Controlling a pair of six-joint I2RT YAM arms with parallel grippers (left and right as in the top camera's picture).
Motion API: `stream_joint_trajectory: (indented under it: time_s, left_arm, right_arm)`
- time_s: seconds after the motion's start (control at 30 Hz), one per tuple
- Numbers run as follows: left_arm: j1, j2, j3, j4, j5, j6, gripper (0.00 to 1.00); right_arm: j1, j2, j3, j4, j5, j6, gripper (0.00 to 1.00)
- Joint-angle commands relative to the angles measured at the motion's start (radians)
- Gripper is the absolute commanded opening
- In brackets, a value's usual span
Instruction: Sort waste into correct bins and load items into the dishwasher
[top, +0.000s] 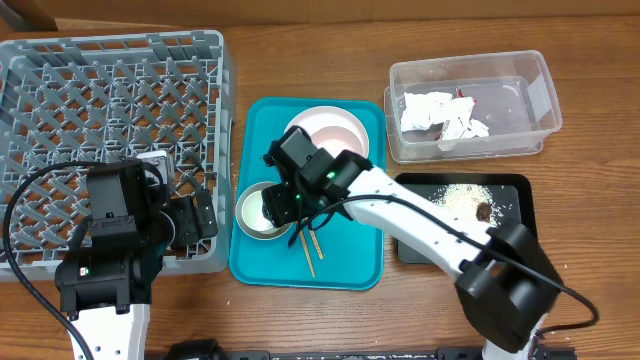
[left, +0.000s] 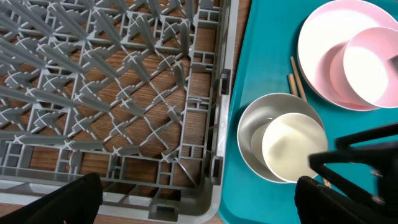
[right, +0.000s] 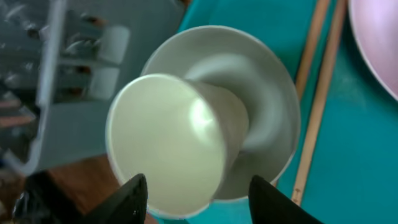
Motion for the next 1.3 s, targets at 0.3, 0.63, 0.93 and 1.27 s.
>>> stream_joint_trajectory:
  time_s: [0.3, 0.63, 0.93, 1.27]
  left_arm:
    - [0.001, 0.002, 0.022, 0.004, 0.019, -0.014, 1.0]
    - [0.001, 0.002, 0.022, 0.013, 0.041, -0.015, 1.0]
    - [0.0, 0.013, 0.022, 0.087, 0.288, -0.014, 1.0]
    - [-0.001, 0.177, 0.021, 0.279, 0.873, 0.112, 1.0]
  right_arm:
    - [0.003, 0.084, -0.006, 0.039, 0.084, 0.105, 0.14]
    - [-0.093, -0.001, 0.06, -0.039, 0.083, 0.074, 0.04]
    - [-0.298, -0.238, 0.097, -0.165, 0.046, 0.047, 0.04]
    - [-0.465, -0.276, 0.093, -0.206, -0.494, -0.088, 0.04]
